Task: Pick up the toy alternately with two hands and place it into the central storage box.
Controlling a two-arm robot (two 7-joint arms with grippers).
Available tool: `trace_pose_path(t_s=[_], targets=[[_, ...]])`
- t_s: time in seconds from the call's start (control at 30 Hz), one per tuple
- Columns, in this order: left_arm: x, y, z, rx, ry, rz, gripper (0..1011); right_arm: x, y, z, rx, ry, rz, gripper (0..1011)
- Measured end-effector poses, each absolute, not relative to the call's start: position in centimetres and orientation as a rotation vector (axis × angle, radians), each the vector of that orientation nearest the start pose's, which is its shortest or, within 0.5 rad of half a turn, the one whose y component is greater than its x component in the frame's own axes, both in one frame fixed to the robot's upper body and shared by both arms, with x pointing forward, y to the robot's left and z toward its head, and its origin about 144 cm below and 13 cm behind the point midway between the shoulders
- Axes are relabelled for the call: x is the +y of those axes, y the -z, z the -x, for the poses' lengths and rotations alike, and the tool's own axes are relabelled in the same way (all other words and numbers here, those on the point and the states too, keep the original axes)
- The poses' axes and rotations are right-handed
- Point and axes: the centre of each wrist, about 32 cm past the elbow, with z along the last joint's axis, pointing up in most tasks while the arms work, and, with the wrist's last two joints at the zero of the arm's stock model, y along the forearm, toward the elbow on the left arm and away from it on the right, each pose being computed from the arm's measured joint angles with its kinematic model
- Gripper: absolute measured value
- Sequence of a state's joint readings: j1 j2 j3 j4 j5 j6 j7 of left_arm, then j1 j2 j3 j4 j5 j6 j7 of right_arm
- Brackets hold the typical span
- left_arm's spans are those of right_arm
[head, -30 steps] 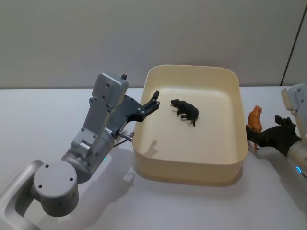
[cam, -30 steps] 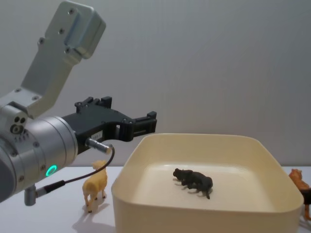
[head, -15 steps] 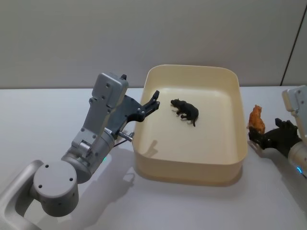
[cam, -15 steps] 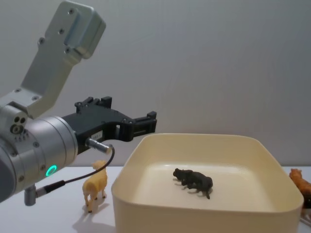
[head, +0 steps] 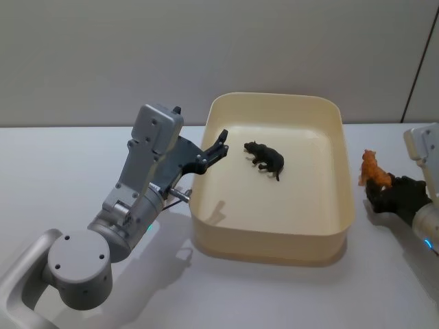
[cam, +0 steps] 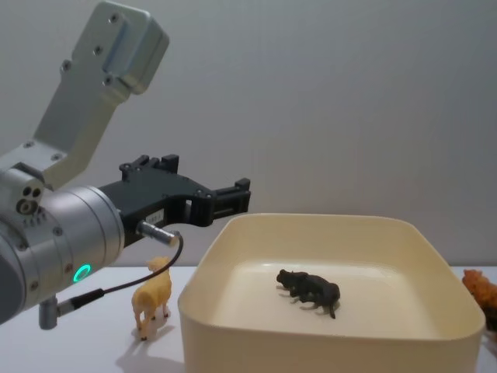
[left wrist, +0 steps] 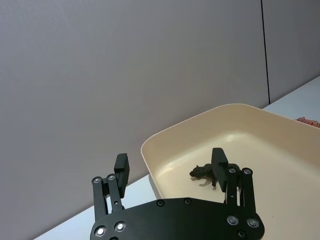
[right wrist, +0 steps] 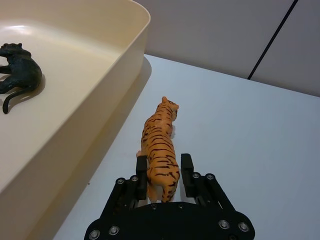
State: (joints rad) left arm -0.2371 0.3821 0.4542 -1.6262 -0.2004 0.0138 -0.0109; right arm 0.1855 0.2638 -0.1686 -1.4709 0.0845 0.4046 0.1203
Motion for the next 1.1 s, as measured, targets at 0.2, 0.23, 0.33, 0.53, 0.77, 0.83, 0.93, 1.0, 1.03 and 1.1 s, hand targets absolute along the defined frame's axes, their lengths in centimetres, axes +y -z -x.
trace_pose_path(t_s=[0.2,0.23,0.33,0.53,0.77,0.83,0.93,1.0,1.03,1.1], targets=[[19.8,-120.4,-49.2,-0.268,-1.124,-0.061,1000,-26.2,-116.9,-50.8,0.118,1.342,0.425,304],[19.8,-120.4,-49.2,-0.268,-1.124,-0.061,1001,-26.2,-116.9,-50.8,0.118,1.344,0.421,305],[19.8,-120.4,-49.2,-0.268,-1.124,-0.061,1001,-26.2,-116.9,-50.8,0.114,1.354,0.403,305],[19.8,-120.4,-49.2,-0.268,-1.124,-0.061,1001,-26.2,-117.3,-50.7,0.098,1.386,0.348,305],[19.8,-120.4,-49.2,-0.268,-1.124,-0.061,1000,-26.3,-119.0,-50.6,0.076,1.429,0.252,305],[19.8,-120.4,-49.2,-0.268,-1.124,-0.061,1001,-26.2,-119.9,-50.5,0.074,1.439,0.213,305],[19.8,-120.4,-49.2,-0.268,-1.124,-0.061,1001,-26.1,-121.1,-50.5,0.079,1.444,0.172,305],[19.8,-120.4,-49.2,-0.268,-1.124,-0.061,1000,-26.1,-121.6,-50.5,0.085,1.442,0.154,305],[19.8,-120.4,-49.2,-0.268,-1.124,-0.061,1001,-25.9,-122.2,-50.5,0.086,1.437,0.137,305],[19.8,-120.4,-49.2,-0.268,-1.124,-0.061,1001,-25.8,-122.7,-50.5,0.094,1.431,0.125,305]])
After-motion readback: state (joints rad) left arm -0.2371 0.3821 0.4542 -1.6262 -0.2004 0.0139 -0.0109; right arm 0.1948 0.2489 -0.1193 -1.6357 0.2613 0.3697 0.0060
